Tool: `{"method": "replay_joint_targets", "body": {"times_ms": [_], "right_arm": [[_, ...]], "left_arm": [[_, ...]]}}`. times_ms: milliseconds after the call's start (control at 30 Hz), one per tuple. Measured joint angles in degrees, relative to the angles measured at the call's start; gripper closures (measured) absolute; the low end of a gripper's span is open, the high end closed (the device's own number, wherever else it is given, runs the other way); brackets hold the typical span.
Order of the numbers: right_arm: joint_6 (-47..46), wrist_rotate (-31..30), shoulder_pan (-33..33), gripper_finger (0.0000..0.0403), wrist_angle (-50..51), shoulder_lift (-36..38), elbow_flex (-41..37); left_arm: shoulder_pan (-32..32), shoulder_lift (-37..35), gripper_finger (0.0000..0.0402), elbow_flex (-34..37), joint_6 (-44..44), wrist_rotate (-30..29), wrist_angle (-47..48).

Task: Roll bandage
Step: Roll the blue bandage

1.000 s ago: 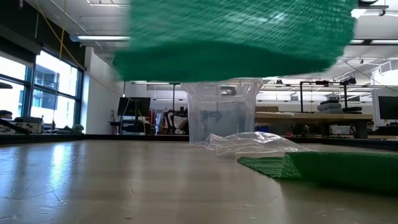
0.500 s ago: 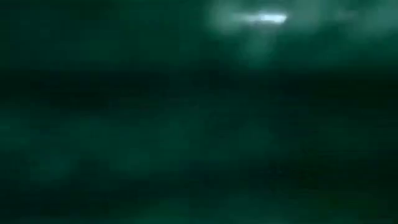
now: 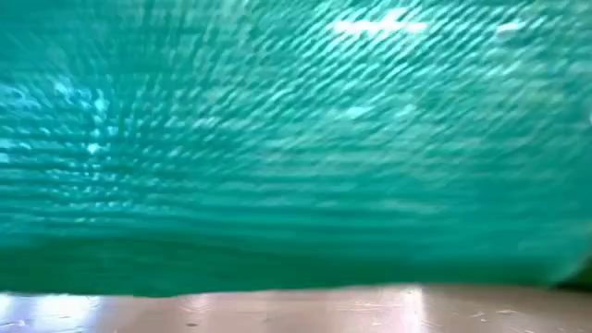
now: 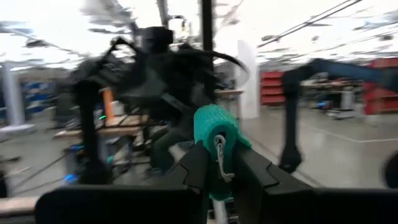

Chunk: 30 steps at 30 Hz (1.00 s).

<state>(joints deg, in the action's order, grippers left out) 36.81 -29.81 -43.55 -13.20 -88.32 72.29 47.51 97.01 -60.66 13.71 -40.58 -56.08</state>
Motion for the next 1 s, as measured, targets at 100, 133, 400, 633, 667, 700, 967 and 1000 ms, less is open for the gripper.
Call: {"method": "replay_joint_targets", "body": {"times_ms": [100,133,400,633,667,700,967,1000], "right_arm": [[5.16,-7.60,-0.80,0.0168,-2.35,-1.69,-0.04],[6.37,-8.66,-1.08,0.0168,-2.69,-1.88,-0.04],[9.05,-10.21,-1.20,0.0167,-4.22,-2.00,-0.04],[15.70,-12.41,-1.52,0.0167,-3.62,-2.00,-0.04],[17.73,-13.72,-1.86,0.0167,-3.62,-2.00,-0.04],[19.96,-15.13,-2.15,0.0167,-3.80,-2.00,-0.04],[31.41,-17.49,-3.42,0.0167,-2.64,-1.98,-0.04],[31.82,-17.18,-3.44,0.0167,-2.55,-2.15,-0.04]], "left_arm": [[-0.09,0.00,0.0362,0.00,-0.35,-1.97,0.88],[-0.10,0.00,0.0362,0.00,-0.70,-2.09,1.04],[-0.20,-0.02,0.0362,0.00,-1.69,-2.66,1.66],[-0.18,-0.02,0.0362,0.00,-4.19,-4.95,2.25],[-0.21,-0.02,0.0362,0.00,-4.60,-5.22,2.33],[-0.28,-0.02,0.0362,0.00,-5.04,-5.42,2.47],[-0.33,0.04,0.0362,0.00,-6.77,-6.68,2.47],[-0.33,0.04,0.0362,0.00,-7.14,-6.69,2.39]]}}
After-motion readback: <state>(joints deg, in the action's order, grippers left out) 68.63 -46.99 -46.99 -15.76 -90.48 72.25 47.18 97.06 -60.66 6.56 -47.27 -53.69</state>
